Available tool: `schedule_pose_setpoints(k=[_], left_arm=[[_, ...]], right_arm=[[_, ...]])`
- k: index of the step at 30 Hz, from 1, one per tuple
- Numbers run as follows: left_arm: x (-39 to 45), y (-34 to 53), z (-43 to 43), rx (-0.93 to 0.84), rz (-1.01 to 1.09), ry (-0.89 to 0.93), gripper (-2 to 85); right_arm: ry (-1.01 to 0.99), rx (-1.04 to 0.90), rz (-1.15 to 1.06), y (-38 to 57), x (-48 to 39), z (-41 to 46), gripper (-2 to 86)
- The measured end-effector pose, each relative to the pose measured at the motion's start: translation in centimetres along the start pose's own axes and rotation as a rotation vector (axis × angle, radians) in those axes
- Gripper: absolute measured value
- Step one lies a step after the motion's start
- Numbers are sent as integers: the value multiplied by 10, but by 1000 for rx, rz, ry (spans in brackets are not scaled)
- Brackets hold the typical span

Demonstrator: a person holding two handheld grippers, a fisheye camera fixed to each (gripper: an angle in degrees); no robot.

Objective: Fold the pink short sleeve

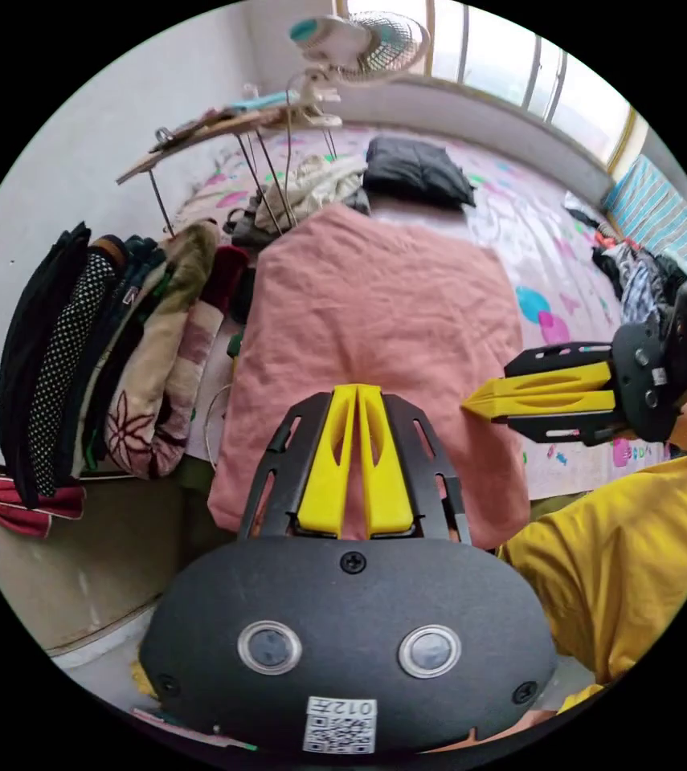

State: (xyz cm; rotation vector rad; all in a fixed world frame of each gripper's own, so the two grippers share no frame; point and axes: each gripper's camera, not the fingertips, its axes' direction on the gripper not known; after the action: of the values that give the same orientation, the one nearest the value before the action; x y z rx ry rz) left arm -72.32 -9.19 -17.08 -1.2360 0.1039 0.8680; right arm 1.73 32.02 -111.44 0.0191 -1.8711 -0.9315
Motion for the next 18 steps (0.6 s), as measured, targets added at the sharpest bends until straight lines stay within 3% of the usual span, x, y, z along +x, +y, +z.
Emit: schedule_pose_setpoints(k=[4,8,12,18], left_arm=[[-6,-9,-8,-25,10,25,-2],[-23,-20,-45,87,-22,46,-2],[-41,-57,-52,104,-15,40,-2],[-55,-114,-27,6,-11,135,-2]], right_arm=[[-100,-17,82,8,37,-13,0],[41,95,226,14,94,-45,0],[101,68,408,15,161,-52,0],[35,6,510,33,227,-57,0]])
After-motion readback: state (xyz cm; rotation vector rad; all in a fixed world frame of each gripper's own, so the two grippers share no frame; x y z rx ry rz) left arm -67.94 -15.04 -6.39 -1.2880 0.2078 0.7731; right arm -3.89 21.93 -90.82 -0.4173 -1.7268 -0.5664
